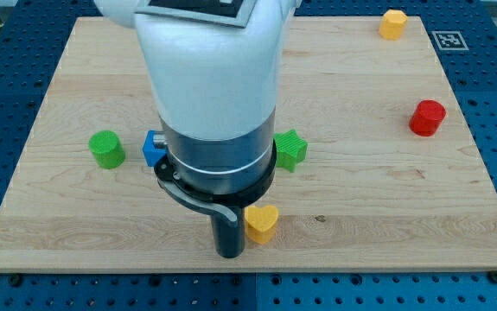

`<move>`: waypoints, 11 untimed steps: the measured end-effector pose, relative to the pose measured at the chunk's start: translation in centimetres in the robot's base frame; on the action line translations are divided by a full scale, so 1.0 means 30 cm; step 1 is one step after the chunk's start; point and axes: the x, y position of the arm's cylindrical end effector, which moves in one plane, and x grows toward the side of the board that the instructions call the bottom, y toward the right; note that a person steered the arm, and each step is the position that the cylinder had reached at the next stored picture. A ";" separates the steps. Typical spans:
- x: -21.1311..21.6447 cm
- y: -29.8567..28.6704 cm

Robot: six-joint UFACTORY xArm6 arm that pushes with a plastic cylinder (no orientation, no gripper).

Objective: Push the yellow heart closer to the green star

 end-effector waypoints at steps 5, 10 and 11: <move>-0.075 0.037; -0.235 0.473; -0.269 0.483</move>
